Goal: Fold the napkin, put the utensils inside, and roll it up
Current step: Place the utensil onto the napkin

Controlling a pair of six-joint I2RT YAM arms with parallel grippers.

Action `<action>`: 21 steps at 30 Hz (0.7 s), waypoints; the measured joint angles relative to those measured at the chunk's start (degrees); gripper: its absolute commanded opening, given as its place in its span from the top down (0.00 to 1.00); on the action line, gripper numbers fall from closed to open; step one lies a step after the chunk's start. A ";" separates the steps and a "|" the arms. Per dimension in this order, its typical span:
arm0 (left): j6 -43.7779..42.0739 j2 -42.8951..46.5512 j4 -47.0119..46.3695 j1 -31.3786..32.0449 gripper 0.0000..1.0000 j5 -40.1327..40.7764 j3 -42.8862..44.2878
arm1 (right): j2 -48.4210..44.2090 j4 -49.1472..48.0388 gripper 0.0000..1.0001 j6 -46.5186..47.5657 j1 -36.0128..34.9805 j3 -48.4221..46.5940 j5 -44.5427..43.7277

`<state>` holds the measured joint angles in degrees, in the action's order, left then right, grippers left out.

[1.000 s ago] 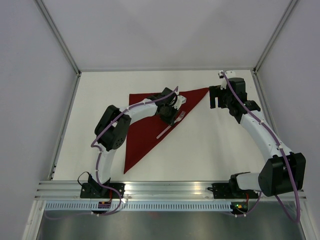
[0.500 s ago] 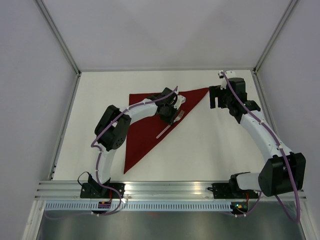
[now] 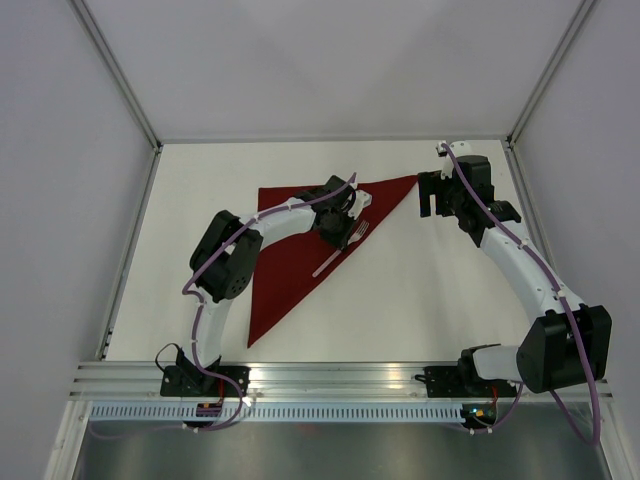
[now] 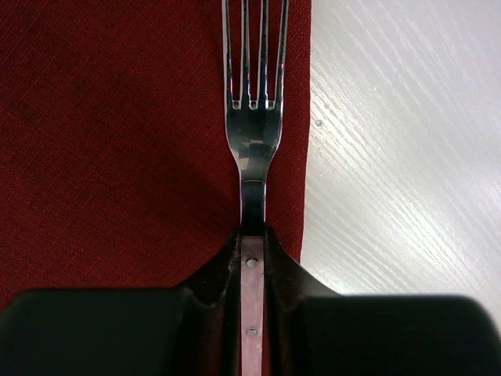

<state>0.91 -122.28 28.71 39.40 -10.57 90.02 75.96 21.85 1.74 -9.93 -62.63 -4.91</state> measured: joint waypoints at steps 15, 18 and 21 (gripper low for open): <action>0.00 -0.07 0.13 0.35 0.73 0.57 0.13 | 0.02 0.00 0.08 0.02 0.00 0.00 0.07; 0.00 -0.04 0.28 0.35 0.63 0.61 0.42 | 0.02 0.00 0.08 0.02 0.00 0.00 0.07; 0.00 -0.04 0.39 0.35 0.56 0.68 0.81 | 0.02 0.00 0.08 0.00 0.00 0.00 0.07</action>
<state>0.91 -122.32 29.10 39.75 -9.89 90.83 75.99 21.85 1.74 -9.93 -62.63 -4.84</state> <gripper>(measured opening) 0.398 0.920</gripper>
